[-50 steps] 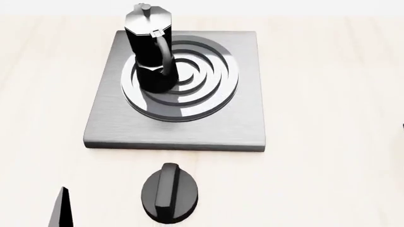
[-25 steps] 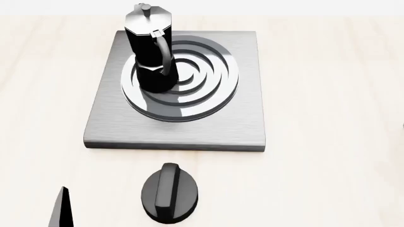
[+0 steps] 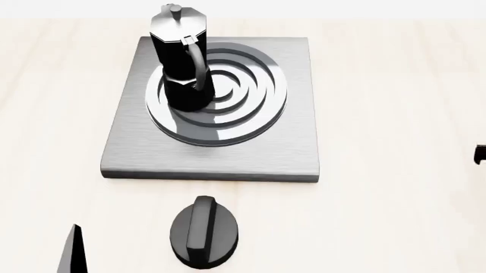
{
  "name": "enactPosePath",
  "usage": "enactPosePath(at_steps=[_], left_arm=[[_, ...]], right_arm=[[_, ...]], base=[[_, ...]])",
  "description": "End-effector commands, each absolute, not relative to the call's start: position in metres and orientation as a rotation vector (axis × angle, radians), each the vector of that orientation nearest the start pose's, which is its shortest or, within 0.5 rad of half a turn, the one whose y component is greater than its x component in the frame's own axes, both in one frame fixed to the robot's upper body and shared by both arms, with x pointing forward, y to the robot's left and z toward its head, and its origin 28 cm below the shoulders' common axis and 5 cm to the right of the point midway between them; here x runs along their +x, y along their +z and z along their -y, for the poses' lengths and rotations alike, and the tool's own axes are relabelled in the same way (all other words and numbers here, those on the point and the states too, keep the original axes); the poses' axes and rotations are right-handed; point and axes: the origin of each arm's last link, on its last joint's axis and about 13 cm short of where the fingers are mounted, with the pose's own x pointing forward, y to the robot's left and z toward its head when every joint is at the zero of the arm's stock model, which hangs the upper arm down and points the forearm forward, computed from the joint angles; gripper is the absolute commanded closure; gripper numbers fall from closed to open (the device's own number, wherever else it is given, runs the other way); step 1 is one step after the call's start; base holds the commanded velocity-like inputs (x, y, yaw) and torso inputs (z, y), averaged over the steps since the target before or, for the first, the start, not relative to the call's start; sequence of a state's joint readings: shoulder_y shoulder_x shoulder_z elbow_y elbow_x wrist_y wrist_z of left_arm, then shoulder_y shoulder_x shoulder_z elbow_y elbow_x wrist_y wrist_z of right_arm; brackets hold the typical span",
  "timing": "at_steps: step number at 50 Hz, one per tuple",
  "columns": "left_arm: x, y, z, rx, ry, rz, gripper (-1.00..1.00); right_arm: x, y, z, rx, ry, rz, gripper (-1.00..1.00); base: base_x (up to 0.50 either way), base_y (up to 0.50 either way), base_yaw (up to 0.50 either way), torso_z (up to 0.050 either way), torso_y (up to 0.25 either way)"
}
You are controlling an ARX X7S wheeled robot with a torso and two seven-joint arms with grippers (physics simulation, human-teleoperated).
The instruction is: Put both moka pots on the stove.
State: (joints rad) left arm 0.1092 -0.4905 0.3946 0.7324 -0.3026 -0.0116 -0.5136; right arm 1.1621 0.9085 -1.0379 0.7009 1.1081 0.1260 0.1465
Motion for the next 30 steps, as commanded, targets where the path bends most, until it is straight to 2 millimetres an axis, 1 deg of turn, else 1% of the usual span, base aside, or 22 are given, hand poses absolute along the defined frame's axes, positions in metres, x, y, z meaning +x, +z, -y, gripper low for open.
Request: enactPosePath(at_steps=[1, 6, 15, 18, 23, 30], left_arm=[[0.148, 0.124, -0.194, -0.101, -0.114, 0.386, -1.00], [0.149, 0.124, -0.195, -0.102, -0.111, 0.385, -1.00], [0.149, 0.125, -0.196, -0.102, -0.107, 0.388, -1.00], [0.149, 0.125, -0.196, -0.102, -0.108, 0.388, -1.00], [0.150, 0.124, -0.196, -0.104, -0.109, 0.387, -1.00], [0.148, 0.126, -0.196, -0.106, -0.106, 0.391, -1.00]], right_arm=[[0.341, 0.235, 0.288, -0.211, -0.221, 0.075, 1.00], [0.341, 0.253, 0.272, -0.224, -0.192, 0.136, 1.00], [0.348, 0.251, 0.252, -0.224, -0.111, 0.150, 1.00], [0.354, 0.249, 0.247, -0.228, -0.082, 0.151, 1.00], [0.361, 0.259, 0.234, -0.218, -0.004, 0.158, 1.00], [0.370, 0.265, 0.220, -0.215, 0.098, 0.152, 1.00]], base=[[0.00, 0.00, 0.00, 0.000, 0.000], [0.00, 0.00, 0.00, 0.000, 0.000], [0.00, 0.00, 0.00, 0.000, 0.000], [0.00, 0.00, 0.00, 0.000, 0.000], [0.00, 0.00, 0.00, 0.000, 0.003], [0.00, 0.00, 0.00, 0.000, 0.000]])
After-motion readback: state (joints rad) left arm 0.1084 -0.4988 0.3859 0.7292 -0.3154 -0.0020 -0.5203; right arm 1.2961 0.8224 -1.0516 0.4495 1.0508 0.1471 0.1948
